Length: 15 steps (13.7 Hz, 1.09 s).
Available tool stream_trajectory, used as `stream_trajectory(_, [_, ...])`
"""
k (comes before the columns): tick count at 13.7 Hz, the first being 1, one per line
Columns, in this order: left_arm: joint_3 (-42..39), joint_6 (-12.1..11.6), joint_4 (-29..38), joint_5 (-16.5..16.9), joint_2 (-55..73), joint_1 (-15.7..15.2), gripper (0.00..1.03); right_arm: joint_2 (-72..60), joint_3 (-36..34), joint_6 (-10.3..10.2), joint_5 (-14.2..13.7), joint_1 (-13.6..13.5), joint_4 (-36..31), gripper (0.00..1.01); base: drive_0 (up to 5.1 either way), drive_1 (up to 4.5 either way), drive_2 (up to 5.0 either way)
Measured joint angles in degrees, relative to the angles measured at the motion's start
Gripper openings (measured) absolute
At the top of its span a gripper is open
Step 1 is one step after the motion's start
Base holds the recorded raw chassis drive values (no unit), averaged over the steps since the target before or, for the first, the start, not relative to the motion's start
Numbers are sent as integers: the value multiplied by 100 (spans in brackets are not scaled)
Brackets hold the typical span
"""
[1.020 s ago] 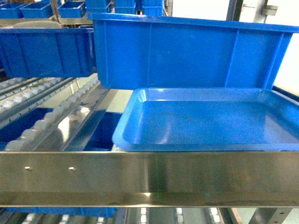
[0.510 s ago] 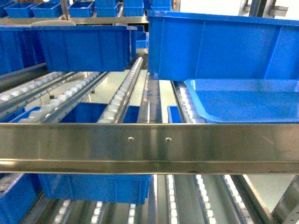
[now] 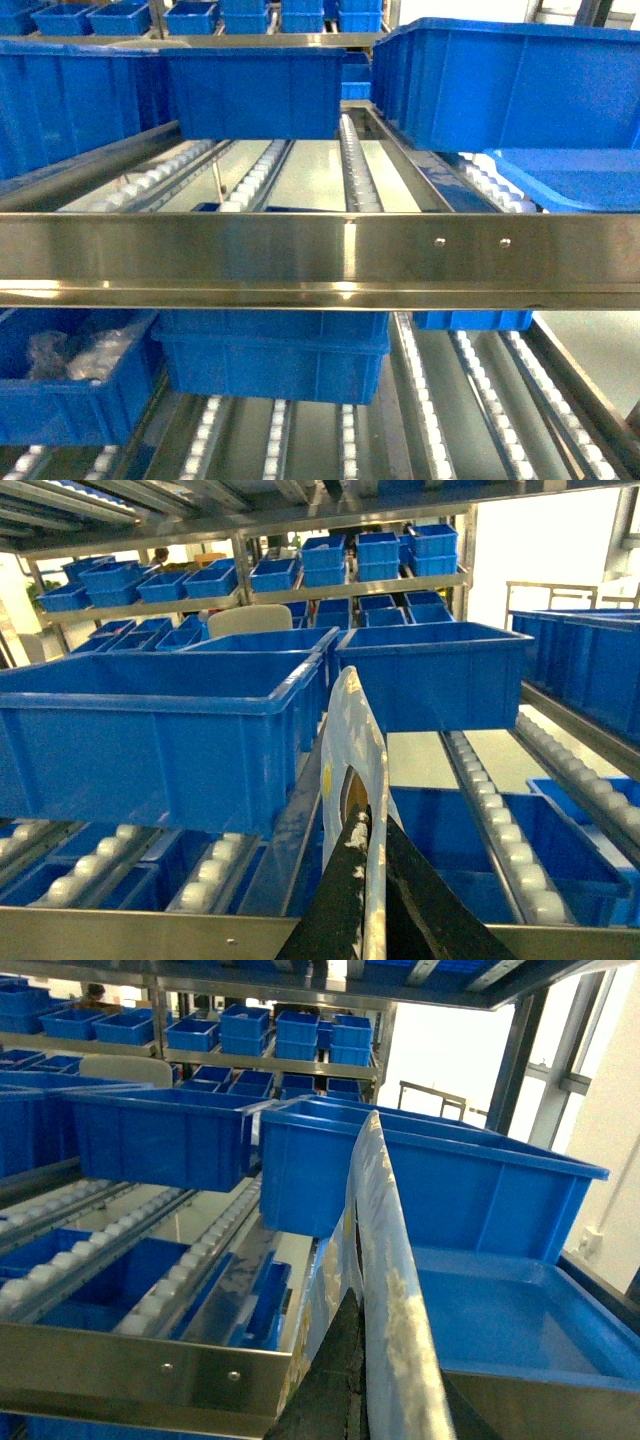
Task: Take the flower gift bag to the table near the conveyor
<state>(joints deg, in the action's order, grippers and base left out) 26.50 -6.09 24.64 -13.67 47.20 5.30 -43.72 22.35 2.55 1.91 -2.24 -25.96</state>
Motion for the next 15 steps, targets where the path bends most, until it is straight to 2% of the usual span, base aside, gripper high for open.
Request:
stream_trajectory(3, [0, 0, 0, -2, 0, 0, 2, -4, 0, 2, 2, 0, -7, 2, -455, 4, 407])
stream_trajectory(15, [0, 0, 22, 0, -7, 0, 2, 2, -4, 2, 2, 0, -26, 2, -484, 146, 340])
